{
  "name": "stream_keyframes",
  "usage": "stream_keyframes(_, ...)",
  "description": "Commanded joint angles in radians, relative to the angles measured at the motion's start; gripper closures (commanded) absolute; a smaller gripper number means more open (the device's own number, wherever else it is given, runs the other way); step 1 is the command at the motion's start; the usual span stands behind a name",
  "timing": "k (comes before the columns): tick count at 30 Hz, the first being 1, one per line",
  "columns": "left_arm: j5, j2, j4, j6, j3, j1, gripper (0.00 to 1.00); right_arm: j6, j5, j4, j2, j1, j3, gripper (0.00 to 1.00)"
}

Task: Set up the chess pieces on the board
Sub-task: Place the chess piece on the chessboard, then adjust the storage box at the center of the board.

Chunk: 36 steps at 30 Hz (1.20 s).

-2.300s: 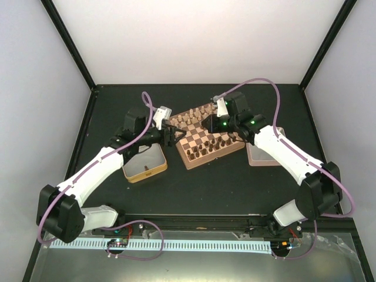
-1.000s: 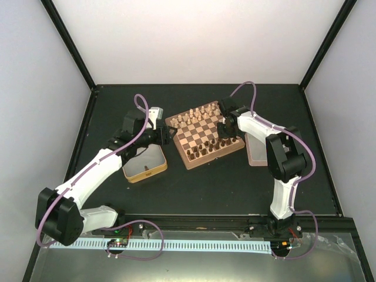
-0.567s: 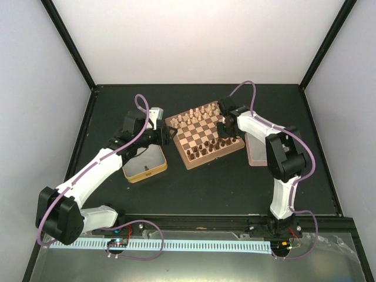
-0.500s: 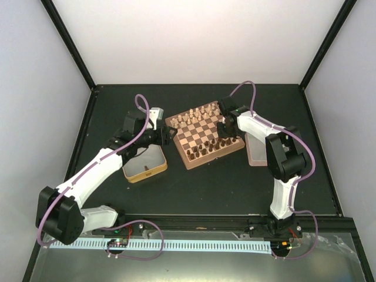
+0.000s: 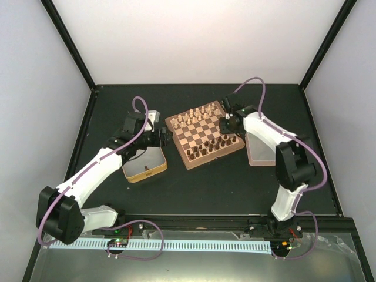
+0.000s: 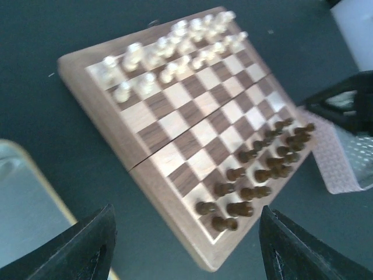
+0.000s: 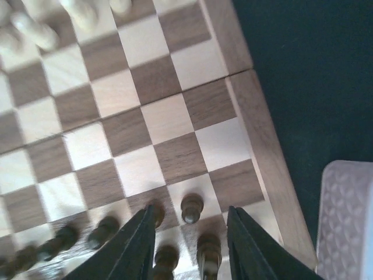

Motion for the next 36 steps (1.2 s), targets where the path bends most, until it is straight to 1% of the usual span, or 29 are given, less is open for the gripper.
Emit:
stream_keyframes(1, -0.119, -0.033, -0.166, -0.053, 0.025, 0.030, 0.31, 0.052, 0.017, 0.045, -0.160, -0.004, -0.042, 0.63)
stream_keyframes(5, -0.170, -0.087, -0.255, -0.049, -0.003, 0.064, 0.31, 0.049, -0.020, 0.057, -0.260, -0.004, -0.095, 0.58)
stream_keyframes(8, -0.191, -0.110, -0.308, 0.016, -0.011, 0.075, 0.31, 0.033, -0.072, 0.075, -0.327, -0.004, -0.141, 0.56)
stream_keyframes(10, -0.201, -0.113, -0.311, 0.048, -0.024, 0.075, 0.30, 0.028, -0.095, 0.117, -0.372, -0.004, -0.191, 0.54)
stream_keyframes(13, -0.197, -0.089, -0.310, 0.058, -0.026, 0.077, 0.29, 0.041, -0.107, 0.142, -0.417, -0.004, -0.219, 0.53)
stream_keyframes(17, -0.192, -0.015, -0.381, 0.036, 0.000, 0.084, 0.35, 0.080, -0.096, 0.184, -0.450, -0.004, -0.261, 0.52)
stream_keyframes(20, -0.175, 0.042, -0.421, -0.004, -0.006, 0.106, 0.40, 0.124, -0.060, 0.249, -0.475, -0.004, -0.319, 0.57)
stream_keyframes(22, -0.131, 0.084, -0.438, -0.027, -0.006, 0.128, 0.45, 0.153, -0.025, 0.343, -0.499, -0.004, -0.388, 0.58)
stream_keyframes(24, -0.092, 0.135, -0.477, -0.038, 0.012, 0.141, 0.47, 0.183, 0.006, 0.369, -0.501, -0.004, -0.417, 0.58)
stream_keyframes(27, -0.080, 0.188, -0.579, -0.018, 0.068, 0.146, 0.47, 0.200, 0.034, 0.371, -0.477, -0.004, -0.428, 0.58)
stream_keyframes(32, -0.038, 0.233, -0.635, 0.055, 0.099, 0.146, 0.47, 0.187, 0.143, 0.335, -0.478, -0.004, -0.459, 0.58)
stream_keyframes(33, -0.042, 0.232, -0.634, 0.071, 0.102, 0.146, 0.48, 0.183, 0.162, 0.322, -0.477, -0.004, -0.462, 0.58)
stream_keyframes(36, -0.115, 0.230, -0.612, 0.136, 0.146, 0.146, 0.48, 0.165, 0.192, 0.268, -0.448, -0.004, -0.434, 0.57)
